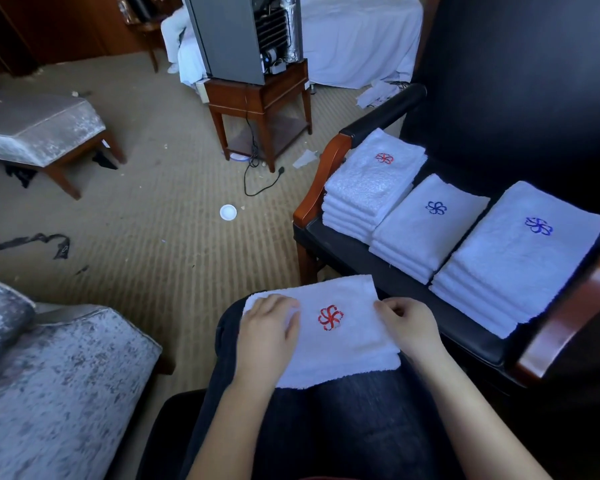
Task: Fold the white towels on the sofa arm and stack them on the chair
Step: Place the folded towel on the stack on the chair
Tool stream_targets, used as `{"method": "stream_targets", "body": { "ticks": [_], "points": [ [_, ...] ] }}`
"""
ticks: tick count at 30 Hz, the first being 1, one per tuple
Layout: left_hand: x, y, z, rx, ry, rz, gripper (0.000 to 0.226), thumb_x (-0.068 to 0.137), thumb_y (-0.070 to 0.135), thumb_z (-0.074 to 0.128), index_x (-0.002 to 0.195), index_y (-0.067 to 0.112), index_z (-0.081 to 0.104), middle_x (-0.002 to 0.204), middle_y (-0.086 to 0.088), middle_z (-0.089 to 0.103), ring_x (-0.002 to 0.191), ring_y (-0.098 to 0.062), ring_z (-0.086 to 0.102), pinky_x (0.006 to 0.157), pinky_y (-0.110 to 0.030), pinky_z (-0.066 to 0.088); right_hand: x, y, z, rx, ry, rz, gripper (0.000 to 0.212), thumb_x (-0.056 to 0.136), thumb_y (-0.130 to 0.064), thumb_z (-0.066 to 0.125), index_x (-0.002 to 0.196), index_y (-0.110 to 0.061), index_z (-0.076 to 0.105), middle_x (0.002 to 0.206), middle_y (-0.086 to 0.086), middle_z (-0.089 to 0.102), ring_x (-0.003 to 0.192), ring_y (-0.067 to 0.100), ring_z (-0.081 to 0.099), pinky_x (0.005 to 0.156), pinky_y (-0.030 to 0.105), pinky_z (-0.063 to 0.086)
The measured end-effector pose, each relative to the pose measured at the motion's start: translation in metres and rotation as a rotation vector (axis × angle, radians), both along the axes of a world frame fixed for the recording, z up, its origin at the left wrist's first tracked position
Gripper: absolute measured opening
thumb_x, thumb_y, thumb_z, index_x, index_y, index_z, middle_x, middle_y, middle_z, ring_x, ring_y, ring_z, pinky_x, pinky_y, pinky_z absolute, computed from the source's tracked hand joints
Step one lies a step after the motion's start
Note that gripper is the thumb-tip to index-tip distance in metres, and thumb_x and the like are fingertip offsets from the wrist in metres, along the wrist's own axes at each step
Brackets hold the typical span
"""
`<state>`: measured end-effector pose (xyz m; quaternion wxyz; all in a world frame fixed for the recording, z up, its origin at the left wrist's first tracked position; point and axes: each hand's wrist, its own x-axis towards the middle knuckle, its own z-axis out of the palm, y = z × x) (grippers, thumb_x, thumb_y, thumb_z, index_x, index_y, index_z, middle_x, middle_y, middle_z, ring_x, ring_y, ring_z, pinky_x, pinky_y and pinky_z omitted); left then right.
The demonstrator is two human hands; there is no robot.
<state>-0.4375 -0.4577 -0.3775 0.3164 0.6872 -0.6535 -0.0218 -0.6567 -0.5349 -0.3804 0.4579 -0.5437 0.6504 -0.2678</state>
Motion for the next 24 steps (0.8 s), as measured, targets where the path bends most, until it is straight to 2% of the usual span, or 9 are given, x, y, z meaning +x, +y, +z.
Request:
{"method": "stream_targets", "body": {
  "ticks": [4,6,8,11,13,16,19,21,24],
  "points": [
    [0.031,0.009,-0.005,0.414,0.190,0.426,0.035,0.094,0.038,0.056,0.118,0.012,0.058,0.109,0.000,0.064,0.097,-0.022,0.061,0.072,-0.030,0.044,-0.002,0.006,-0.005,0.034,-0.030,-0.050,0.026,0.090,-0.035,0.062,0.083,-0.009,0.066,0.081,0.004,0.068,0.072,0.013,0.059,0.065,0.026,0.046],
    [0.038,0.011,-0.005,0.532,0.284,0.465,0.039,0.093,0.046,0.055,0.112,0.012,0.058,0.094,0.002,0.064,0.084,-0.016,0.060,0.063,-0.029,0.040,-0.002,0.009,-0.002,0.064,-0.044,-0.032,0.028,0.089,-0.041,0.062,0.087,-0.013,0.065,0.084,-0.003,0.068,0.077,0.012,0.061,0.068,0.025,0.045],
    [0.043,0.010,-0.001,0.587,0.433,0.485,0.037,0.091,0.049,0.057,0.098,0.013,0.059,0.083,0.003,0.062,0.074,-0.012,0.057,0.059,-0.027,0.041,-0.006,0.011,0.001,0.127,-0.059,0.054,0.042,0.088,-0.046,0.062,0.077,-0.005,0.058,0.074,-0.004,0.060,0.068,0.013,0.056,0.066,0.025,0.042],
    [0.056,0.012,0.005,0.732,0.763,0.422,0.042,0.087,0.048,0.065,0.087,0.006,0.061,0.088,-0.002,0.068,0.079,-0.018,0.064,0.074,-0.035,0.053,-0.013,0.016,0.005,0.196,-0.100,0.142,0.042,0.088,-0.043,0.063,0.071,-0.005,0.055,0.068,0.004,0.047,0.062,0.014,0.044,0.061,0.026,0.036],
    [0.061,0.015,0.010,0.764,0.933,0.300,0.043,0.084,0.044,0.071,0.095,0.002,0.065,0.093,-0.005,0.073,0.086,-0.022,0.068,0.086,-0.043,0.054,-0.016,0.018,0.007,0.198,-0.149,0.128,0.043,0.090,-0.035,0.063,0.079,0.006,0.061,0.070,0.008,0.059,0.062,0.018,0.054,0.061,0.026,0.043],
    [0.058,0.015,0.017,0.721,1.087,0.203,0.027,0.088,0.031,0.070,0.110,0.015,0.067,0.101,0.004,0.075,0.095,-0.015,0.070,0.086,-0.038,0.055,-0.015,0.019,0.017,0.156,-0.211,0.084,0.021,0.092,-0.027,0.064,0.088,-0.008,0.071,0.087,0.007,0.074,0.075,0.017,0.070,0.064,0.022,0.053],
    [0.053,-0.001,0.024,0.622,1.245,0.161,0.035,0.083,0.030,0.074,0.115,0.021,0.065,0.108,0.003,0.073,0.102,-0.019,0.069,0.095,-0.045,0.052,-0.018,0.006,0.026,0.069,-0.239,0.012,0.014,0.092,-0.025,0.063,0.089,-0.013,0.071,0.084,0.005,0.074,0.066,0.008,0.067,0.055,0.018,0.050],
    [0.048,-0.016,0.029,0.579,1.248,0.177,0.034,0.085,0.027,0.073,0.116,0.020,0.064,0.107,0.002,0.074,0.101,-0.020,0.070,0.093,-0.044,0.052,-0.023,-0.008,0.033,0.028,-0.188,0.002,0.014,0.091,-0.028,0.062,0.090,-0.016,0.070,0.082,0.004,0.072,0.069,0.011,0.067,0.057,0.021,0.049],
    [0.036,-0.036,0.029,0.586,1.279,0.141,0.039,0.084,0.026,0.074,0.120,0.016,0.062,0.108,0.002,0.074,0.100,-0.020,0.070,0.092,-0.043,0.053,-0.035,-0.028,0.033,0.028,-0.101,0.040,0.029,0.092,-0.028,0.060,0.069,-0.012,0.055,0.059,-0.006,0.053,0.053,0.012,0.049,0.053,0.022,0.036]
  ]
}}
